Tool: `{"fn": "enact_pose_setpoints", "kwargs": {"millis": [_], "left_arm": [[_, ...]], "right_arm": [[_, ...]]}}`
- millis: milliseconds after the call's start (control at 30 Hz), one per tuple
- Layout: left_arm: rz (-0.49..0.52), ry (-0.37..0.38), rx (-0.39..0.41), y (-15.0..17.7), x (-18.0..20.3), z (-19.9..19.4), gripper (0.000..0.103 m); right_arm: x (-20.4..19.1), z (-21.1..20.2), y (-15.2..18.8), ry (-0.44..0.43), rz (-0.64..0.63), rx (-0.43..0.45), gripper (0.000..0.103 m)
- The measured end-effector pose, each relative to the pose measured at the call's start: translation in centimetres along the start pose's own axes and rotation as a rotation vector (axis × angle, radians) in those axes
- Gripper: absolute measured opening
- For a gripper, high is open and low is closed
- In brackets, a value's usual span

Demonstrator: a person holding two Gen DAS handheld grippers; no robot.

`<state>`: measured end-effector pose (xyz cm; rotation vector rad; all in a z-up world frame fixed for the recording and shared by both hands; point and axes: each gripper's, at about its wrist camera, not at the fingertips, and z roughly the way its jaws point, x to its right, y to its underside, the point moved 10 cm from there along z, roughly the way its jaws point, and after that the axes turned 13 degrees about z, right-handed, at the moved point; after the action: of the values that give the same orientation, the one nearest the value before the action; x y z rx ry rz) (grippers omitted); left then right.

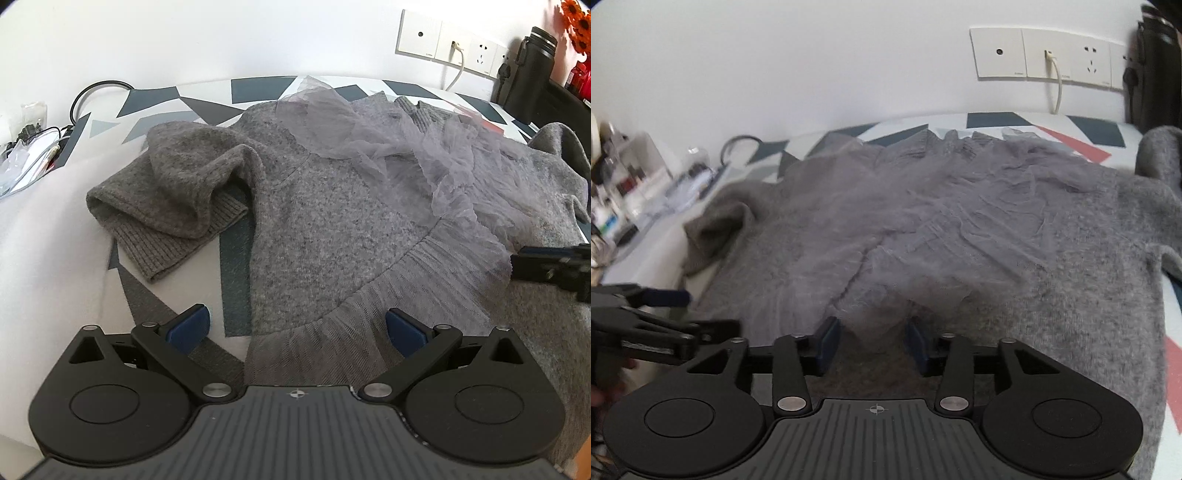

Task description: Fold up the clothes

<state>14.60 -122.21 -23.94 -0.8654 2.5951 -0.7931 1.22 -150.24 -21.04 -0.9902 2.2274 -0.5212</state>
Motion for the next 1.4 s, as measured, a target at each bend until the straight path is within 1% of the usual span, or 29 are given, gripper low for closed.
{"fn": "enact_pose_setpoints", "kwargs": {"millis": [33, 67, 100, 133, 233, 300, 333, 367, 467, 533, 567, 600, 667, 733, 800, 900, 967, 1000, 1033, 1067, 1100, 1267, 1367, 1400], "left_arm": [[0.0, 0.0, 0.001, 0.1, 0.0, 0.0, 0.103], [0.001, -0.001, 0.003, 0.1, -0.1, -0.1, 0.103], [0.001, -0.001, 0.005, 0.1, -0.1, -0.1, 0.103], [0.002, -0.002, 0.007, 0.1, -0.1, -0.1, 0.103], [0.001, -0.004, 0.012, 0.1, -0.1, -0.1, 0.103], [0.002, -0.003, 0.015, 0.2, -0.1, -0.1, 0.103], [0.002, -0.002, 0.017, 0.2, -0.1, -0.1, 0.103], [0.002, -0.002, 0.019, 0.2, -0.1, -0.1, 0.103], [0.0, -0.003, 0.021, 0.2, -0.2, -0.1, 0.103], [0.0, -0.003, 0.021, 0.2, -0.2, -0.1, 0.103], [0.0, -0.003, 0.021, 0.2, -0.2, -0.1, 0.103], [0.001, -0.003, 0.022, 0.2, -0.1, -0.1, 0.103], [0.003, -0.003, 0.022, 0.1, -0.1, -0.1, 0.103], [0.006, -0.002, 0.024, 0.2, -0.1, -0.1, 0.103], [0.007, -0.002, 0.024, 0.2, -0.1, -0.2, 0.103], [0.01, -0.001, 0.023, 0.2, -0.1, -0.2, 0.103], [0.011, 0.001, 0.019, 0.2, -0.1, -0.2, 0.103], [0.012, 0.002, 0.018, 0.2, -0.1, -0.2, 0.103], [0.013, 0.003, 0.016, 0.2, -0.1, -0.2, 0.103], [0.015, 0.005, 0.015, 0.2, -0.1, -0.2, 0.103], [0.017, 0.007, 0.014, 0.2, -0.1, -0.2, 0.103], [0.025, 0.015, 0.024, 0.3, -0.2, -0.3, 0.103], [0.021, 0.013, 0.025, 0.2, -0.3, -0.3, 0.103], [0.021, 0.011, 0.026, 0.2, -0.2, -0.3, 0.103]], "right_arm": [[-0.1, 0.1, -0.1, -0.002, -0.003, 0.001, 0.036], [-0.1, 0.2, -0.1, -0.004, -0.004, -0.003, 0.029], [-0.2, 0.3, -0.1, -0.007, -0.005, -0.007, 0.003], [-0.2, 0.4, -0.2, -0.01, -0.006, -0.01, 0.001], [-0.3, -1.2, -0.8, -0.09, 0.037, 0.001, 0.001], [-0.8, -3.5, -1.1, -0.148, 0.05, 0.034, 0.001], [-0.9, -4.7, -1.3, -0.158, 0.052, 0.063, 0.001], [-0.7, -5.7, -1.6, -0.159, 0.059, 0.089, 0.001], [1.0, -7.6, -2.4, -0.12, 0.112, 0.152, 0.0], [2.4, -7.8, -2.6, -0.084, 0.141, 0.163, 0.001], [3.1, -7.5, -2.4, -0.06, 0.159, 0.151, 0.001], [3.9, -7.0, -2.2, -0.035, 0.177, 0.134, 0.004], [5.1, -5.9, -1.8, 0.013, 0.196, 0.114, 0.015], [6.0, -4.8, -2.0, 0.061, 0.199, 0.129, 0.036], [6.9, -3.6, -2.4, 0.103, 0.203, 0.148, 0.04], [7.8, -1.8, -3.5, 0.146, 0.205, 0.169, 0.042], [8.3, -0.6, -4.0, 0.157, 0.197, 0.151, 0.037], [8.5, -0.2, -4.1, 0.157, 0.198, 0.134, 0.02], [8.7, 0.1, -4.1, 0.155, 0.199, 0.117, 0.0], [9.0, 0.1, -4.2, 0.166, 0.203, 0.112, 0.001], [9.4, -0.3, -4.3, 0.181, 0.209, 0.125, 0.0], [13.2, -3.6, -5.4, 0.295, 0.299, 0.226, 0.0], [14.3, -4.4, -6.3, 0.298, 0.332, 0.243, 0.0], [14.2, -4.3, -6.5, 0.275, 0.335, 0.239, 0.001]]}}
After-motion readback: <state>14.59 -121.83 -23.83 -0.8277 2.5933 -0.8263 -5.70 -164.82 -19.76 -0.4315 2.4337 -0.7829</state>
